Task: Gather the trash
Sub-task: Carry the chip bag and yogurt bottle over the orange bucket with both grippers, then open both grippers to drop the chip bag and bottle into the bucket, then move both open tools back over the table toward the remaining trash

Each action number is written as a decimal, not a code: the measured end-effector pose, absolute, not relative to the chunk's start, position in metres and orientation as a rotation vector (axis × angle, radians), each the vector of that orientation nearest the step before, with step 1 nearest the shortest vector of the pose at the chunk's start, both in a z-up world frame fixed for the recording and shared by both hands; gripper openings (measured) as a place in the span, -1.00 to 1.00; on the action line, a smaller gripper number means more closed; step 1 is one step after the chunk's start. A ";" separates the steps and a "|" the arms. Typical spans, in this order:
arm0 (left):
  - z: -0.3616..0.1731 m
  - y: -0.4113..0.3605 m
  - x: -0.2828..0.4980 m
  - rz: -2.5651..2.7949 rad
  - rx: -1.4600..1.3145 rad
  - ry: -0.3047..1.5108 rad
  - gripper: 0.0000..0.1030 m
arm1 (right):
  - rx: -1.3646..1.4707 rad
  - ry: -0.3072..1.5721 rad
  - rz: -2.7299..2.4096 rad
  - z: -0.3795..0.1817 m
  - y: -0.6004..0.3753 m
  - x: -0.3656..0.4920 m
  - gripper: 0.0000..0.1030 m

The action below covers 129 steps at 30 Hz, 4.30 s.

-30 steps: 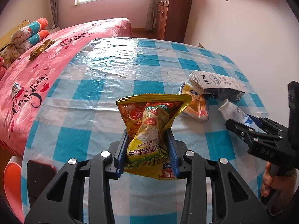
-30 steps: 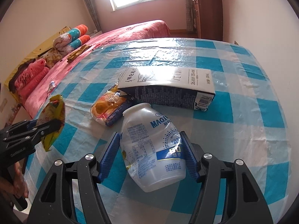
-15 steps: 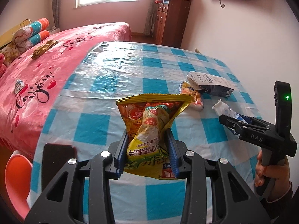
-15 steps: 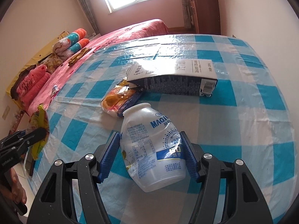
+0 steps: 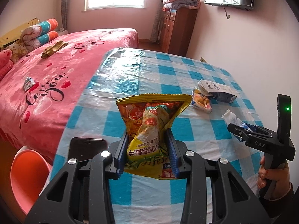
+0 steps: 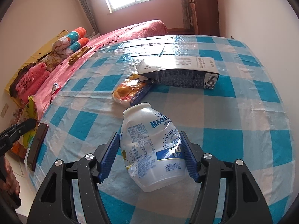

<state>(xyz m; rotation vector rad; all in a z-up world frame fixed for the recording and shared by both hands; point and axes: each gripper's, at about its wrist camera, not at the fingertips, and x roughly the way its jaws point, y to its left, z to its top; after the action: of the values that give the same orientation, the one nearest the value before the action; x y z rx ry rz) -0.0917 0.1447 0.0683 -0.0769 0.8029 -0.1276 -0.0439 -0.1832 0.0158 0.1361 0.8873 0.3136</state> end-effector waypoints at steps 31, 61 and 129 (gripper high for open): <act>0.071 0.280 -0.144 0.083 -0.196 0.733 -0.22 | -0.033 0.865 0.503 0.062 -0.058 -0.075 0.26; 0.028 0.401 -0.206 0.343 -0.326 0.796 -0.22 | -0.200 0.860 0.971 0.099 0.154 -0.107 0.26; 0.016 0.417 -0.206 0.419 -0.374 0.831 0.76 | -0.178 0.844 0.941 0.087 0.165 -0.123 0.85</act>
<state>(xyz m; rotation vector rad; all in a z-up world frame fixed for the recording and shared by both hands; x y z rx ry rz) -0.2065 0.4166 0.0157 -0.3741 0.8309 0.4194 -0.1229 0.1646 0.0869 -0.1779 0.8439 0.9407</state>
